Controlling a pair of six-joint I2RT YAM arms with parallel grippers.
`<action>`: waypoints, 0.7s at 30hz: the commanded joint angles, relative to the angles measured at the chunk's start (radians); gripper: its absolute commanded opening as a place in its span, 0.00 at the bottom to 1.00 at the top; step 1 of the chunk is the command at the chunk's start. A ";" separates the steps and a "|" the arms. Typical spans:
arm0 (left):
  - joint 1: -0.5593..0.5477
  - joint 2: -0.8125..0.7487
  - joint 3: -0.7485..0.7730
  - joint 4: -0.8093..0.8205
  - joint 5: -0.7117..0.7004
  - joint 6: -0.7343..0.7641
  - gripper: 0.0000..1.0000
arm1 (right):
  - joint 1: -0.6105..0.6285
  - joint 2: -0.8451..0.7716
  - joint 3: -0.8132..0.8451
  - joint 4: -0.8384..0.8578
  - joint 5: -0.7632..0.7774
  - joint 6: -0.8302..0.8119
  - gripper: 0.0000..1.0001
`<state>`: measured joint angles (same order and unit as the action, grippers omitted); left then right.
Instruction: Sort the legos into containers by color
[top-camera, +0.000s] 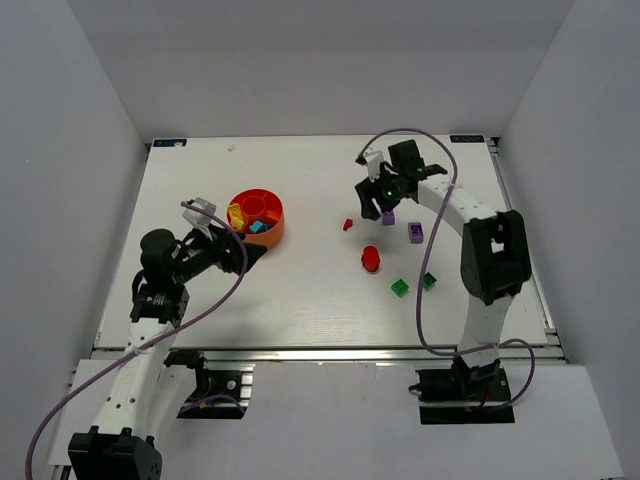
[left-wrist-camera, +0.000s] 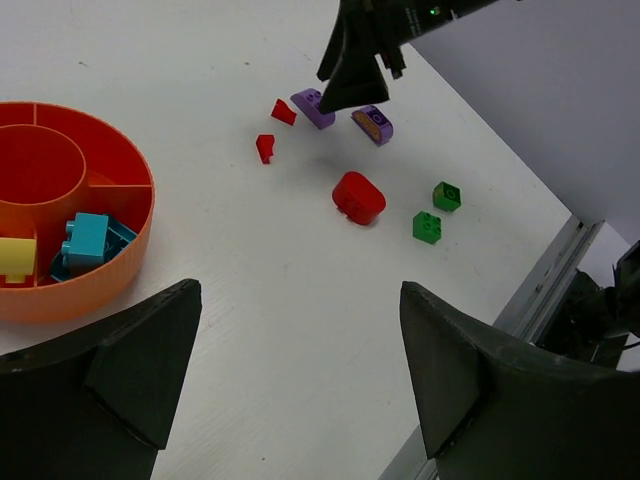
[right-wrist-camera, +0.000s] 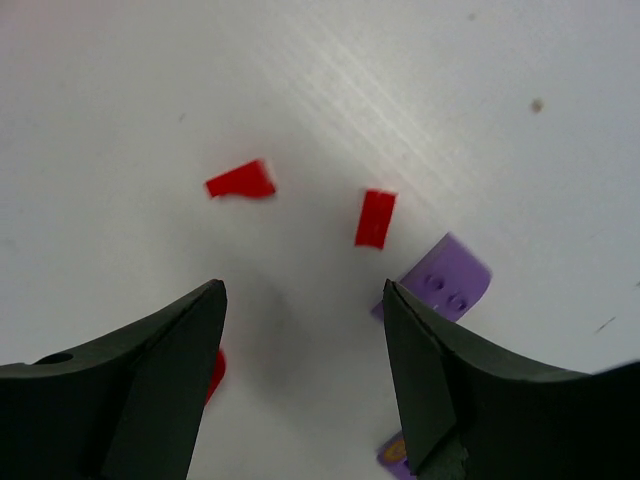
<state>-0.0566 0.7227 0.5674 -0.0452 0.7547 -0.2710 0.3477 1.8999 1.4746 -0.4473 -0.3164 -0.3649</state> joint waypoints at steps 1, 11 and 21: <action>-0.005 -0.041 0.022 -0.031 -0.035 0.036 0.90 | 0.005 0.103 0.128 -0.004 0.074 0.023 0.69; -0.005 -0.052 0.025 -0.047 -0.068 0.044 0.90 | 0.007 0.246 0.254 -0.004 0.102 0.026 0.59; -0.005 -0.037 0.026 -0.050 -0.071 0.046 0.90 | 0.001 0.301 0.274 -0.011 0.103 0.007 0.52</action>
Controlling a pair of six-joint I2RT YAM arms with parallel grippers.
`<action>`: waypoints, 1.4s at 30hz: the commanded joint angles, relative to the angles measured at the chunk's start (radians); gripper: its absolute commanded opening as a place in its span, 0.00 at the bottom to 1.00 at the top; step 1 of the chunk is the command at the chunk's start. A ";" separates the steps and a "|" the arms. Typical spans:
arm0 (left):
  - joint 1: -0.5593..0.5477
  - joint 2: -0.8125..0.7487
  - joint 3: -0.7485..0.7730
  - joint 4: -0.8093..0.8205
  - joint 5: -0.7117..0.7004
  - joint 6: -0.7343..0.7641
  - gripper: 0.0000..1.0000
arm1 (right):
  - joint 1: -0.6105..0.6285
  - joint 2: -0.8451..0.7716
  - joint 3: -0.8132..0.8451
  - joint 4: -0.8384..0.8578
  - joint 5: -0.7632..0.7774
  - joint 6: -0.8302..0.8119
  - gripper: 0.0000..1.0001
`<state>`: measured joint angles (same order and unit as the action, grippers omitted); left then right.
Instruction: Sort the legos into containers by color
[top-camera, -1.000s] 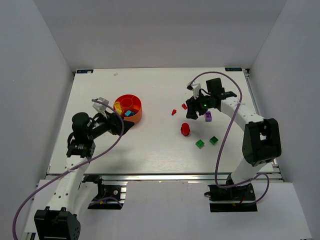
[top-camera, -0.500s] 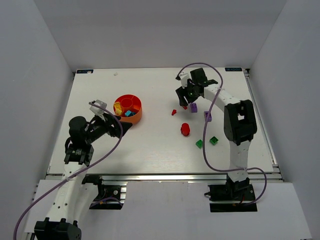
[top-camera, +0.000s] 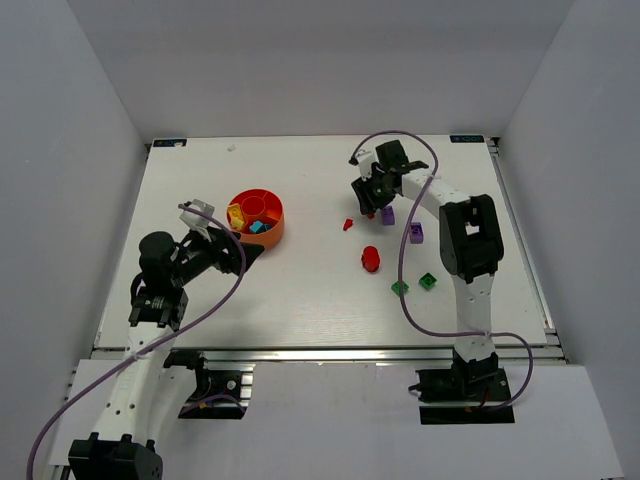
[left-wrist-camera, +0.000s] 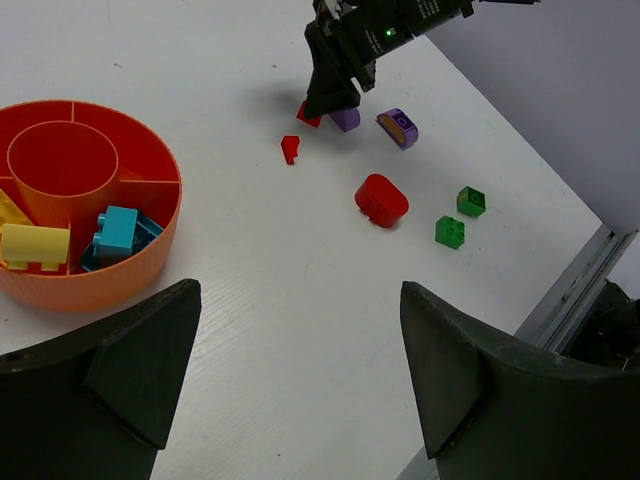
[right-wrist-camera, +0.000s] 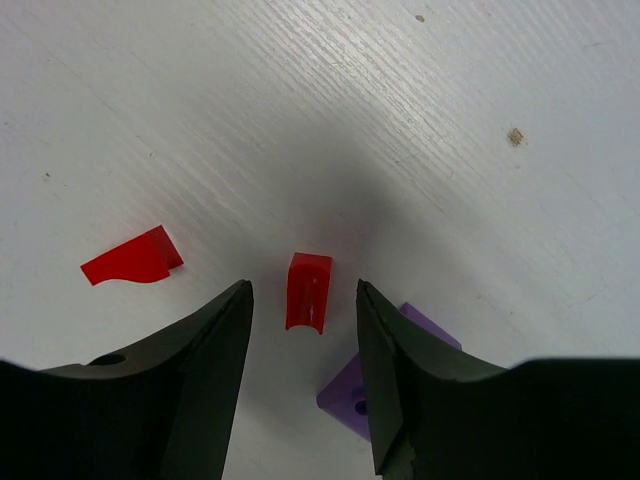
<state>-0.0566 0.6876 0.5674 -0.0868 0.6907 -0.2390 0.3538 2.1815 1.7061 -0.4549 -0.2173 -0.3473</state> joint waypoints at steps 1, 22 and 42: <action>-0.005 -0.002 0.026 -0.010 -0.005 0.013 0.90 | -0.006 0.027 0.046 -0.004 0.004 -0.013 0.51; -0.005 0.004 0.026 -0.007 -0.005 0.012 0.90 | 0.017 -0.038 0.096 -0.036 -0.033 -0.175 0.03; -0.005 -0.119 -0.008 0.018 -0.109 0.038 0.91 | 0.295 0.021 0.426 0.295 -0.421 -0.070 0.00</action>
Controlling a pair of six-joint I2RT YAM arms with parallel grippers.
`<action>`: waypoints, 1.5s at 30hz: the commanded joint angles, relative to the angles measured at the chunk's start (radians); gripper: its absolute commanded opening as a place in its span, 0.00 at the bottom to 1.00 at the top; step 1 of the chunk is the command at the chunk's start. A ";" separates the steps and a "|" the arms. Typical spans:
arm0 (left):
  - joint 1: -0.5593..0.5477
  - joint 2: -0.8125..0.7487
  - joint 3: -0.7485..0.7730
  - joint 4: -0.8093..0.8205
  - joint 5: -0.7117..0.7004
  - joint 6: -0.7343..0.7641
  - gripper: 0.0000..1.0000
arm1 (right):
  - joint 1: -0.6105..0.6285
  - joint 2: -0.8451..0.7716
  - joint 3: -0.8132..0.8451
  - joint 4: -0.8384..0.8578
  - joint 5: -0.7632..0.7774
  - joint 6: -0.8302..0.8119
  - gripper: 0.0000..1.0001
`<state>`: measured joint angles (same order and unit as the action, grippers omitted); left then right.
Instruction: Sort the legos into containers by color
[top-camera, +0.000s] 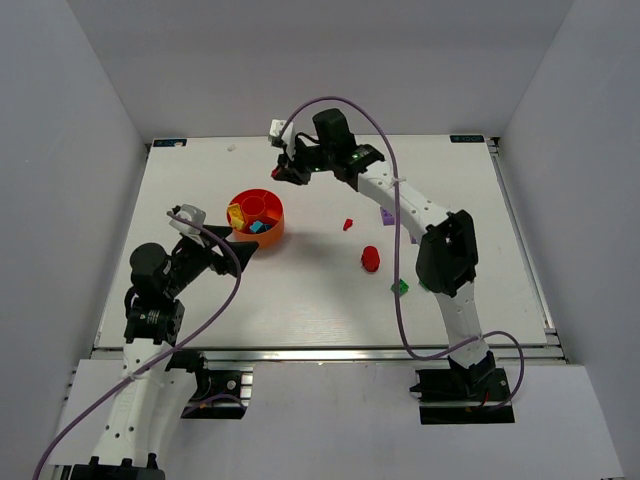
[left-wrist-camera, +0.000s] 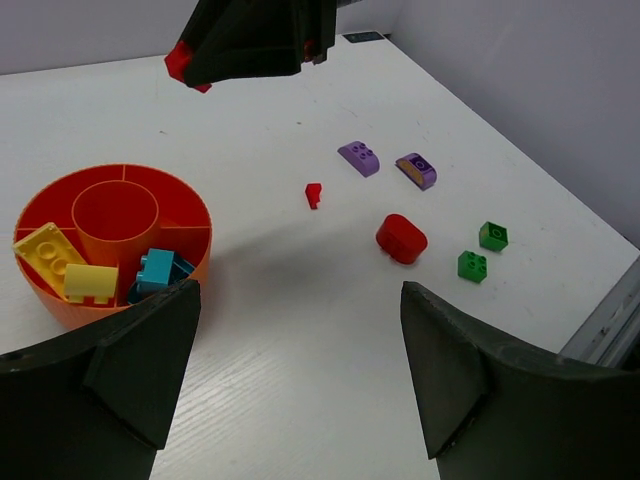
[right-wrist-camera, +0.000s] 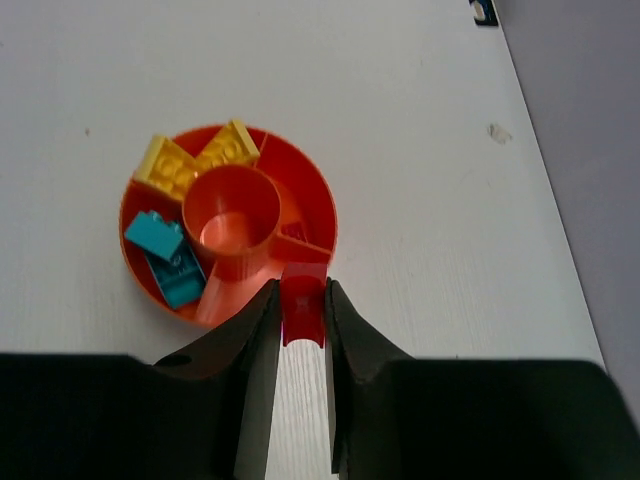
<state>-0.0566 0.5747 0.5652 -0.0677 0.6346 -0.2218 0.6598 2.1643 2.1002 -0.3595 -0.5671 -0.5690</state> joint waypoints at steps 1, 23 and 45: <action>-0.005 -0.007 -0.004 -0.004 -0.056 0.022 0.91 | -0.005 0.051 0.041 0.261 -0.076 0.209 0.00; -0.005 -0.001 -0.002 -0.015 -0.084 0.030 0.91 | 0.027 0.316 0.124 0.574 -0.119 0.465 0.00; -0.005 0.002 -0.002 -0.011 -0.075 0.029 0.91 | 0.041 0.361 0.107 0.577 -0.122 0.466 0.14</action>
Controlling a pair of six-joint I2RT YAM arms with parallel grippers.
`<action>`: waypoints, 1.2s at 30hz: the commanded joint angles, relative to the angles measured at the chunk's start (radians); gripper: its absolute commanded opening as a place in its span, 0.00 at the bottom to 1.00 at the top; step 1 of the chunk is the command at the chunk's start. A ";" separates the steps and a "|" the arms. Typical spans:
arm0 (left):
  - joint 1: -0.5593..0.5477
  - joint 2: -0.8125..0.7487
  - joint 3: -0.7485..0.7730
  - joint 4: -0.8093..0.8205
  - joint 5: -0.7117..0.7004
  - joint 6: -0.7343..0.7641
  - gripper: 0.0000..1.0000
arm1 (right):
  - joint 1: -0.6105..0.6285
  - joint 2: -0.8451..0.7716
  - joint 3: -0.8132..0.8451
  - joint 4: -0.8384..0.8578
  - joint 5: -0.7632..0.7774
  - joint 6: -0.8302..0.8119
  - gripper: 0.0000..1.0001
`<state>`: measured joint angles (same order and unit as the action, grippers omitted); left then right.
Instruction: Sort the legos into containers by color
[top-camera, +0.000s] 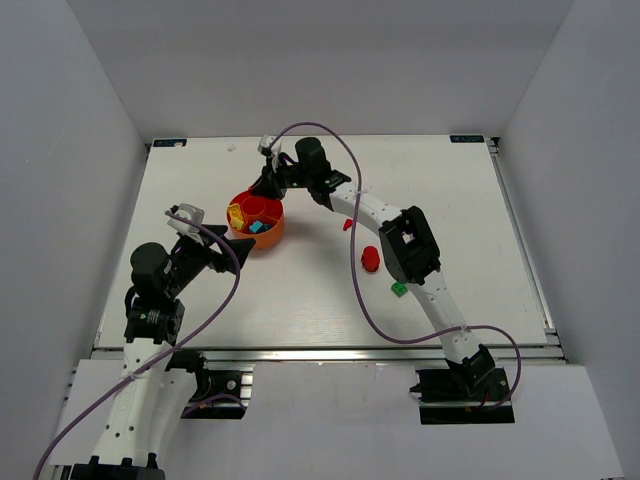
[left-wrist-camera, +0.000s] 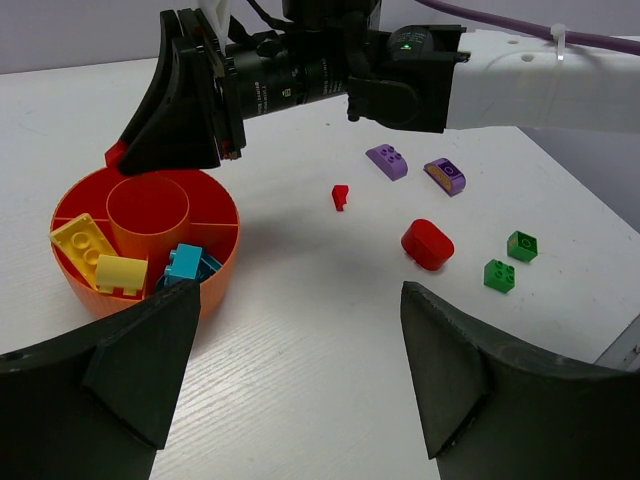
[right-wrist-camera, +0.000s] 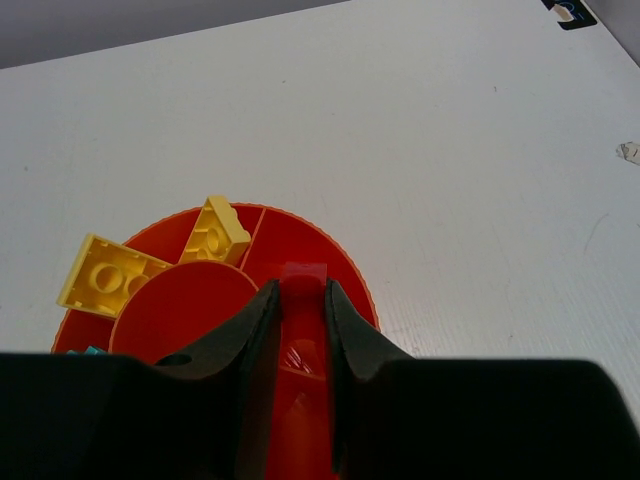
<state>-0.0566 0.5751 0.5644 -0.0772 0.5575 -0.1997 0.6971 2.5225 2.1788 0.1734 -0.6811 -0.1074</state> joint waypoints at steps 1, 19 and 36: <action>-0.005 0.002 -0.001 0.001 0.002 0.005 0.91 | 0.007 0.001 0.027 0.044 -0.009 0.008 0.20; -0.005 0.112 -0.024 0.109 0.140 -0.047 0.80 | -0.045 -0.184 -0.039 -0.021 0.051 0.061 0.31; -0.406 0.745 0.361 0.090 -0.086 -0.195 0.61 | -0.484 -0.927 -0.803 -0.379 -0.204 0.032 0.60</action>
<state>-0.3508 1.2034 0.8036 0.0628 0.6071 -0.4057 0.2390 1.7008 1.4277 -0.0349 -0.7635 0.0132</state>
